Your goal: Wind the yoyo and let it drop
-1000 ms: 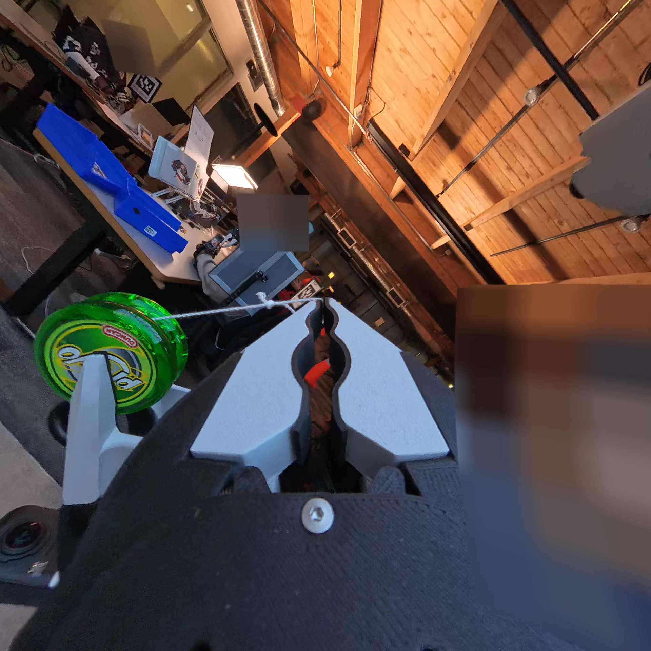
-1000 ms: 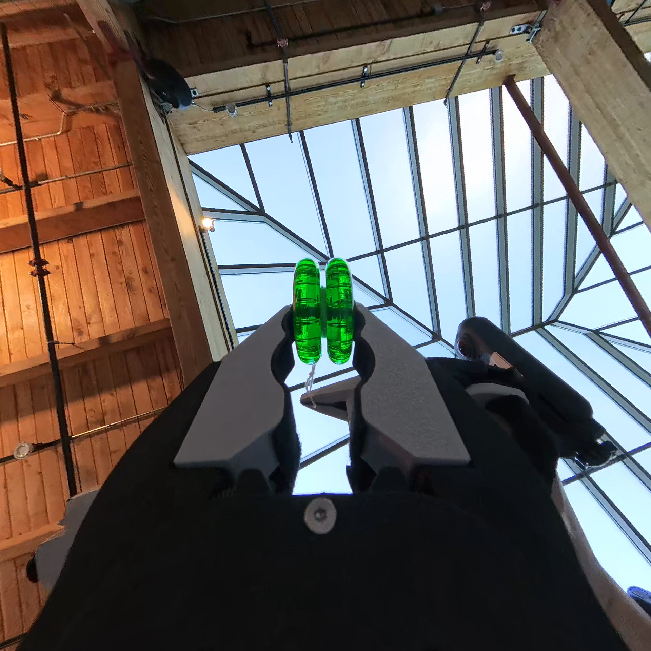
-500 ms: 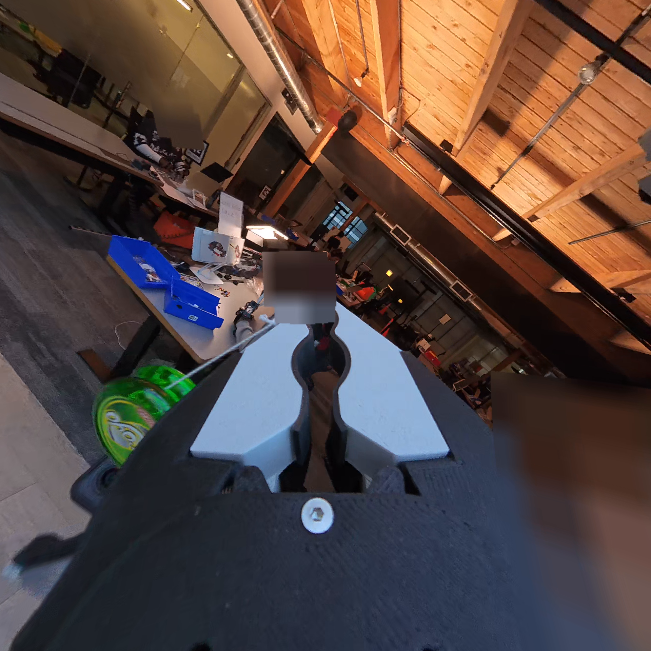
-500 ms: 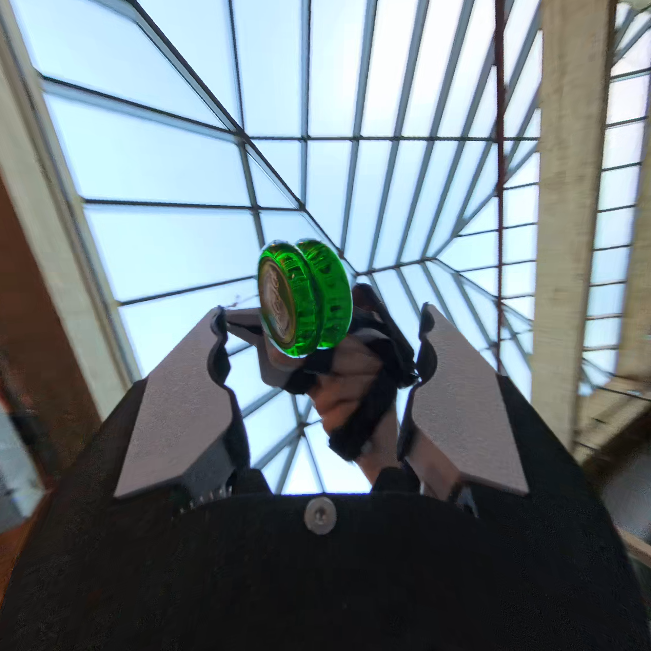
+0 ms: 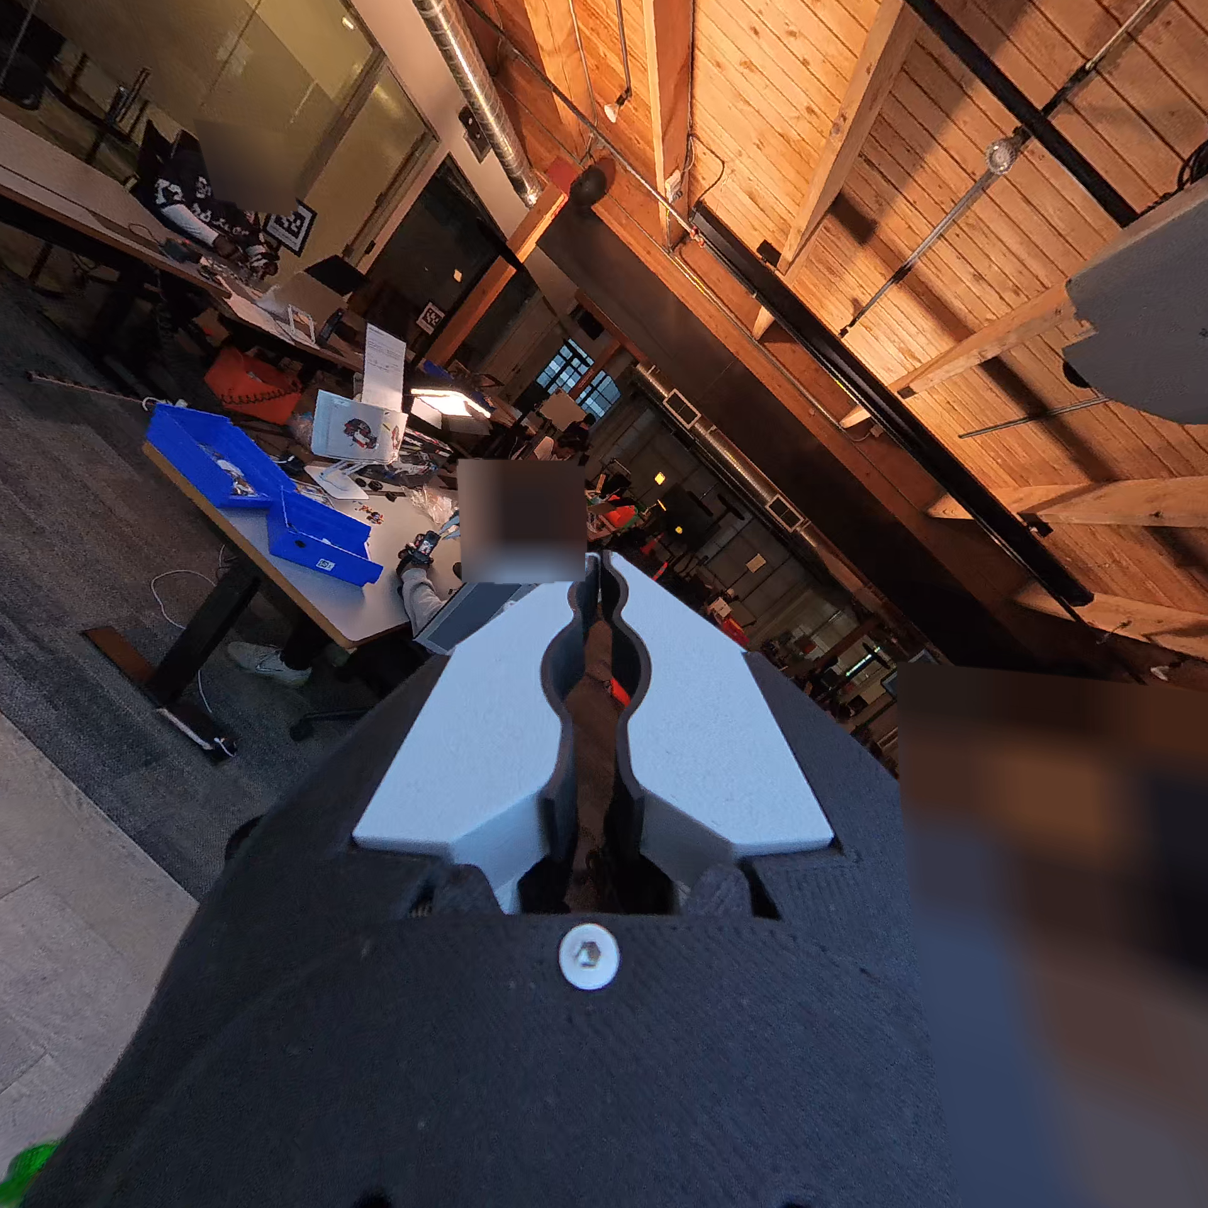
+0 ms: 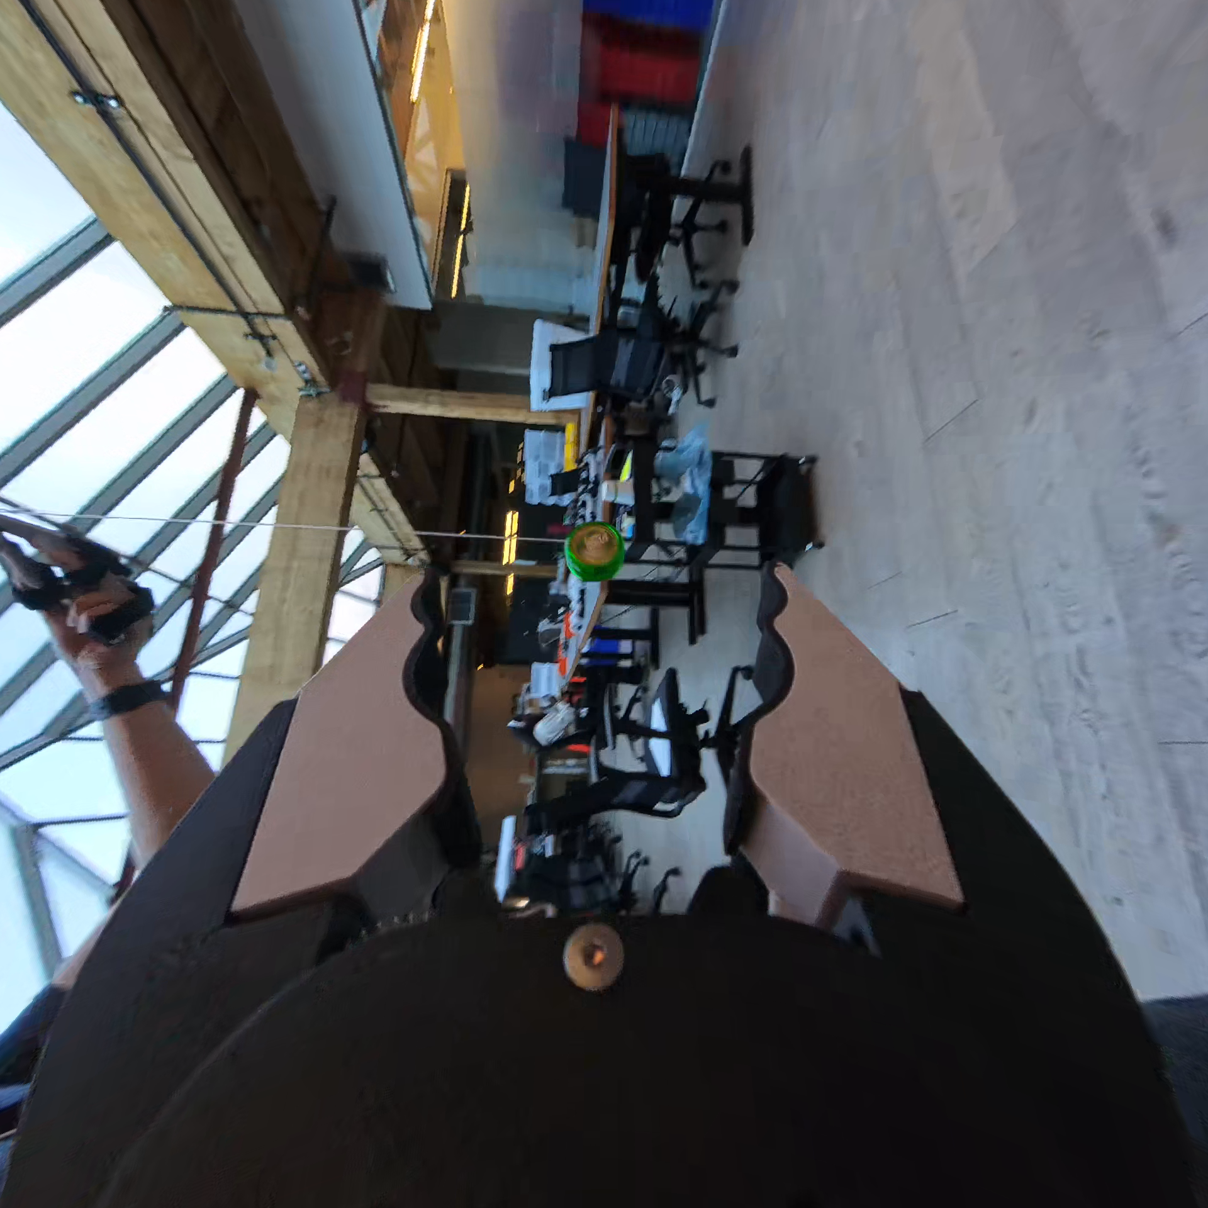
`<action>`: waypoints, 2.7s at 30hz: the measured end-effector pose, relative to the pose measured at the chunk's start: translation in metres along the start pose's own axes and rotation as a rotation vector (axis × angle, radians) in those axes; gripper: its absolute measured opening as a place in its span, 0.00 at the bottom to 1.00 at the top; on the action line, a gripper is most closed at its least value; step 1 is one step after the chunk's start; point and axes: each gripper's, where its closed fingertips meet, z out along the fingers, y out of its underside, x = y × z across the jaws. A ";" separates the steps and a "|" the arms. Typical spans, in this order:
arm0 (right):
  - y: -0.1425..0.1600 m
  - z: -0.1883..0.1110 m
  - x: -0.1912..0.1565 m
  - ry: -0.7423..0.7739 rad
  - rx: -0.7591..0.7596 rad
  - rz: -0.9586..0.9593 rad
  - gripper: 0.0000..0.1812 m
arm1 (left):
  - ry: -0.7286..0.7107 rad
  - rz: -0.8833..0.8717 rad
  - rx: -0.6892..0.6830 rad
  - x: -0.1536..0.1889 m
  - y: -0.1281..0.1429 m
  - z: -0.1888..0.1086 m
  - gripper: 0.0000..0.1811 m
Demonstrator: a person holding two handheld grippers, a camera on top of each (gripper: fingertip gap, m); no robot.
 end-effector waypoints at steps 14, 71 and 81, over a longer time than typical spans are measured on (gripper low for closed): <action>0.010 0.045 -0.019 -0.056 -0.140 -0.056 0.48 | -0.001 0.048 0.092 0.006 -0.048 -0.005 0.00; 0.070 0.104 -0.029 -0.171 -0.379 0.052 0.47 | -0.103 -0.086 0.006 -0.109 -0.015 -0.012 0.00; 0.078 0.104 -0.031 -0.182 -0.405 0.068 0.47 | -0.093 -0.090 0.032 -0.098 -0.020 -0.011 0.00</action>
